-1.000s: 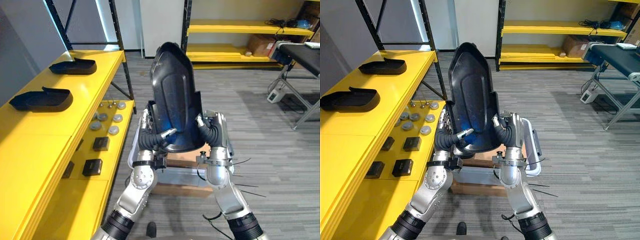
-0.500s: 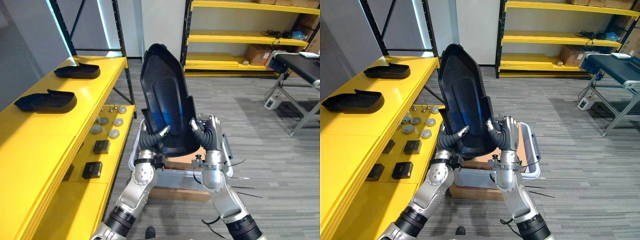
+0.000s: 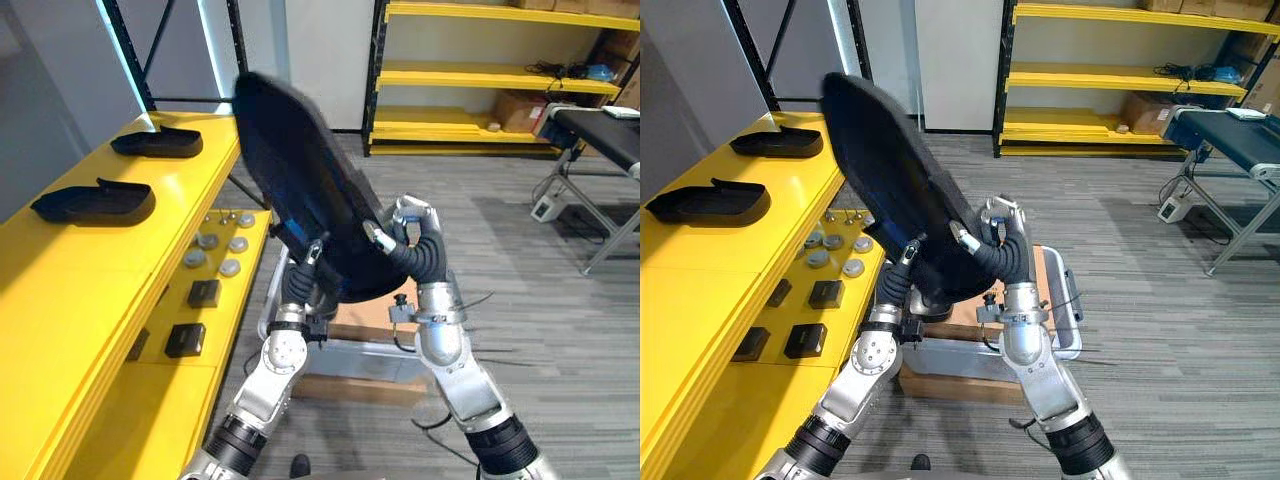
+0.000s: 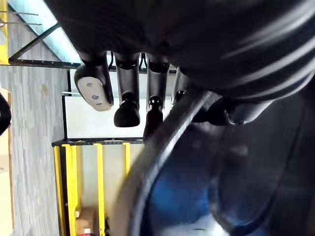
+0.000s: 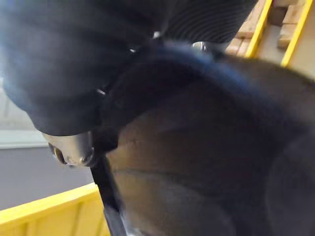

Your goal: Walk over and take plastic housings, then place them on the shelf

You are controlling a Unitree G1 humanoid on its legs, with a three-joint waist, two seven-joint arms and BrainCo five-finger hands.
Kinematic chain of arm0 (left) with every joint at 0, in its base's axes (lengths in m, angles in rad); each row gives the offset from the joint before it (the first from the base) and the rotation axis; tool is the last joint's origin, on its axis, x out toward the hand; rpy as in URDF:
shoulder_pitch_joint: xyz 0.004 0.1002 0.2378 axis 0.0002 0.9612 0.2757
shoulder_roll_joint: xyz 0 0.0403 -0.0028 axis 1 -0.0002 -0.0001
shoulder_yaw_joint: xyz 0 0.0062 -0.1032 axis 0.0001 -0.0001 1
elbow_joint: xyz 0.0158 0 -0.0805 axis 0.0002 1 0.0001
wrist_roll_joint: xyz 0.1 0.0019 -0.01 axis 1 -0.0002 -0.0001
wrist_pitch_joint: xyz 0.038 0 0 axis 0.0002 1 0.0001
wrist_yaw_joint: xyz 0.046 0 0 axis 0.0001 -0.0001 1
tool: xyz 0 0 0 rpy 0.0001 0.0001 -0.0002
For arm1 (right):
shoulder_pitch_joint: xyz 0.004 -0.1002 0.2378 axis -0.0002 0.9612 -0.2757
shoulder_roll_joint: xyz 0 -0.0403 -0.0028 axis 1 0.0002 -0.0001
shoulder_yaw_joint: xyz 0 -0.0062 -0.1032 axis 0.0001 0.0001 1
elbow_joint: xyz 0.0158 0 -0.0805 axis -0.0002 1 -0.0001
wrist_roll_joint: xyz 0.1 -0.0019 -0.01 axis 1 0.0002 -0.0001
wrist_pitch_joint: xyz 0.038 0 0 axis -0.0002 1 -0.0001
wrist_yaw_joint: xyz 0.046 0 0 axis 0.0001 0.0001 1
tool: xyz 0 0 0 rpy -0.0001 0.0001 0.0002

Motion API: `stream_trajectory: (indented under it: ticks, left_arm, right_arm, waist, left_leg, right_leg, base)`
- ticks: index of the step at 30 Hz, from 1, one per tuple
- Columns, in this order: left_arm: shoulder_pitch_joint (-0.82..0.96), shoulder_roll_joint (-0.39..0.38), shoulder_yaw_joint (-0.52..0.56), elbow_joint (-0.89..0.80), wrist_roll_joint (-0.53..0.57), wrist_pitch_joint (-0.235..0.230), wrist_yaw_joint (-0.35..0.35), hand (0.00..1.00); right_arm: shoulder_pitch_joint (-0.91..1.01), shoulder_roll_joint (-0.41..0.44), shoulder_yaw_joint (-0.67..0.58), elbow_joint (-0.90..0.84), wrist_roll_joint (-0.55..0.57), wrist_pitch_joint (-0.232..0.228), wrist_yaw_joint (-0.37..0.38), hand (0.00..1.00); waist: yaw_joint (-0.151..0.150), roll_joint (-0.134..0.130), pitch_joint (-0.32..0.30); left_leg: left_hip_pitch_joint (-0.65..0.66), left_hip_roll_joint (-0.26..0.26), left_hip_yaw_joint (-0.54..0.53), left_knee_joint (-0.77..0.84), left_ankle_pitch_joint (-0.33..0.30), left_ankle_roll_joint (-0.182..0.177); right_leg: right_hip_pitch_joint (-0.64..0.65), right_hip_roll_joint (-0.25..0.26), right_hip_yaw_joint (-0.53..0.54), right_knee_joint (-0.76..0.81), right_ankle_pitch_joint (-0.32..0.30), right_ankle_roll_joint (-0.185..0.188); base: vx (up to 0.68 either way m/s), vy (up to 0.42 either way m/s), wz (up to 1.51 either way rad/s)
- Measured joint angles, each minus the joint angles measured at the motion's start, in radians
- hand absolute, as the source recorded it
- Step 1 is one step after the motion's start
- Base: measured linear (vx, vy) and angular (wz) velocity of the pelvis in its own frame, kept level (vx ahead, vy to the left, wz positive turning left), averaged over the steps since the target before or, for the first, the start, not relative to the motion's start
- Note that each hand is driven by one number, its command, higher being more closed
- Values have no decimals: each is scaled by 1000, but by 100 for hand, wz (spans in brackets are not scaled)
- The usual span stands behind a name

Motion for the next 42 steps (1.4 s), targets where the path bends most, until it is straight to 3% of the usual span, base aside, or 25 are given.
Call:
stream_trajectory:
  ticks: [3,6,12,15,17,22,30,33,36,38,39,40,41,42]
  left_arm:
    - [74,-4,51,1,20,22,0,100]
    - [117,0,116,0,32,24,0,100]
    - [172,-19,225,-49,32,24,1,100]
    - [202,-28,264,-101,31,21,1,100]
    - [220,-31,287,-138,31,14,1,100]
    - [268,-41,298,-203,31,-4,0,100]
    - [302,-47,251,-246,29,-26,-45,100]
    - [312,-60,242,-280,21,-28,-60,100]
    - [321,-75,242,-328,11,-44,-65,100]
    - [328,-93,243,-363,-10,-48,-64,100]
    - [327,-102,245,-370,-17,-49,-64,100]
    - [323,-108,258,-371,-27,-50,-63,100]
    - [318,-116,259,-371,-34,-51,-60,100]
    - [324,-122,257,-371,-47,-55,-59,100]
  right_arm:
    - [18,-3,-165,-60,57,-64,-1,0]
    - [91,-2,-333,-54,131,-80,-3,0]
    - [190,35,-593,5,266,-105,-22,0]
    - [266,44,-673,125,265,-107,-27,0]
    - [346,65,-713,254,270,-83,-27,0]
    - [448,119,-729,584,347,-17,8,0]
    - [493,196,-596,1145,442,46,176,0]
    - [500,228,-535,1228,452,75,201,0]
    - [492,228,-508,1236,452,75,218,0]
    - [486,223,-499,1238,444,76,217,0]
    - [477,220,-496,1241,440,76,217,0]
    - [459,218,-495,1257,427,75,217,0]
    - [443,213,-494,1269,415,77,217,0]
    - [420,205,-492,1284,405,80,217,0]
  waist:
    - [-2,0,0]
    - [-2,0,1]
    - [-19,-1,2]
    - [-32,-1,2]
    - [-33,1,4]
    - [-38,18,14]
    - [-24,14,27]
    - [-22,9,45]
    - [-16,9,86]
    - [4,11,109]
    - [3,11,114]
    - [2,-9,129]
    - [6,-3,140]
    - [9,18,139]
  left_leg:
    - [0,-1,2,0,-1,2]
    - [0,-2,3,0,-2,2]
    - [-8,-2,11,0,-3,4]
    - [-12,-2,11,0,-4,5]
    - [-16,-2,9,0,-5,5]
    - [-20,-2,9,0,-6,5]
    - [-19,-3,4,1,-17,5]
    - [-17,-6,-7,1,-21,5]
    - [-60,-27,-76,61,-21,5]
    - [-135,-51,-125,125,-34,8]
    - [-160,-54,-119,131,-66,22]
    - [-195,-47,-37,180,-109,76]
    - [-234,-24,66,265,-132,108]
    - [-244,26,238,349,-178,156]
  right_leg:
    - [-1,-1,1,0,0,0]
    - [-1,-2,1,0,0,0]
    - [-12,-3,1,-1,0,0]
    - [-15,-3,1,-2,0,0]
    - [-17,-3,-2,-4,-1,0]
    - [-17,-2,-3,-7,-2,0]
    - [-5,-5,-20,21,-21,8]
    - [-1,-11,-71,78,-62,9]
    - [-9,-22,-139,159,-116,9]
    - [-28,-39,-249,220,-150,2]
    - [-26,-52,-316,224,-156,-1]
    - [-19,-90,-384,221,-159,-7]
    - [-8,-108,-436,227,-165,-8]
    - [26,-111,-508,239,-177,2]
  base:
    - [0,0,0]
    - [0,0,0]
    - [0,0,-4]
    - [0,0,0]
    - [0,0,2]
    - [5,-4,1]
    - [1,-6,4]
    - [-1,-29,49]
    - [-18,-53,105]
    - [-43,-41,155]
    - [-27,2,188]
    - [-19,24,188]
    - [20,67,202]
    - [37,36,158]
